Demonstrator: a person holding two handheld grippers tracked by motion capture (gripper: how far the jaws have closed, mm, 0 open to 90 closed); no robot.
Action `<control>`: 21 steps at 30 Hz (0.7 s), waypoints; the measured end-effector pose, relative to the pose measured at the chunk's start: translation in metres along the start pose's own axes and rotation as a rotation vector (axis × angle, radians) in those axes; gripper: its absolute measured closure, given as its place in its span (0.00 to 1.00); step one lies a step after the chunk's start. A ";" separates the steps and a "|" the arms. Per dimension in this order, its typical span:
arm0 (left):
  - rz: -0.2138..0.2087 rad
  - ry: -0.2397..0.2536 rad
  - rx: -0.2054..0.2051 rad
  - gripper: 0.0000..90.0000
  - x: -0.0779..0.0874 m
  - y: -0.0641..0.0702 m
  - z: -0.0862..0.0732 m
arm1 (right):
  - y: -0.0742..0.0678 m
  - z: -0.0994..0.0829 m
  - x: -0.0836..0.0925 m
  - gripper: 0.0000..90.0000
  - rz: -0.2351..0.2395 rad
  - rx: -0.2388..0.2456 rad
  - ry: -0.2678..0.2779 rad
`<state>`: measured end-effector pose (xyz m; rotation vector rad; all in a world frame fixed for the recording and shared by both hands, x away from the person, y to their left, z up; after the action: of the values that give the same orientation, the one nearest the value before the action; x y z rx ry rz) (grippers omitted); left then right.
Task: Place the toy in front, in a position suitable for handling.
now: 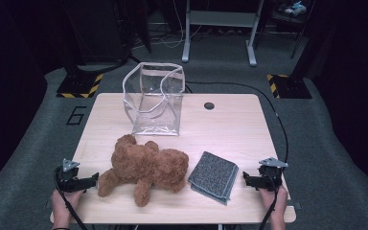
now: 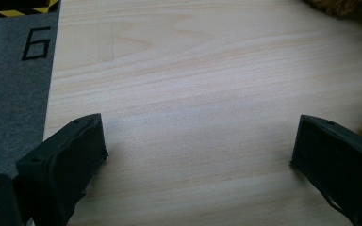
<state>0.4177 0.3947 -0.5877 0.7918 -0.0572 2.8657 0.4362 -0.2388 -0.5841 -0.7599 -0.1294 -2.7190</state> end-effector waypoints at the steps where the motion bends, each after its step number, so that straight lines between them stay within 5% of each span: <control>1: 0.003 0.003 0.002 0.03 0.000 0.000 0.000 | 0.000 0.000 0.000 0.07 0.000 0.000 0.000; 21: -0.016 -0.020 -0.011 0.02 0.002 -0.001 -0.001 | -0.001 0.001 -0.001 0.07 0.000 -0.003 0.002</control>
<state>0.4157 0.3956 -0.5874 0.8157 -0.0683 2.8407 0.4371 -0.2376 -0.5841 -0.7576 -0.1245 -2.7207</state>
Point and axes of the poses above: each handheld gripper's, and its own axes: x roughly backward along the jaws, z roughly out of its top, y roughly to its right, the point moved 8 cm from there along -x, roughly forward along the jaws, and after that the axes turned 12 degrees about y, right-handed, at the moved point
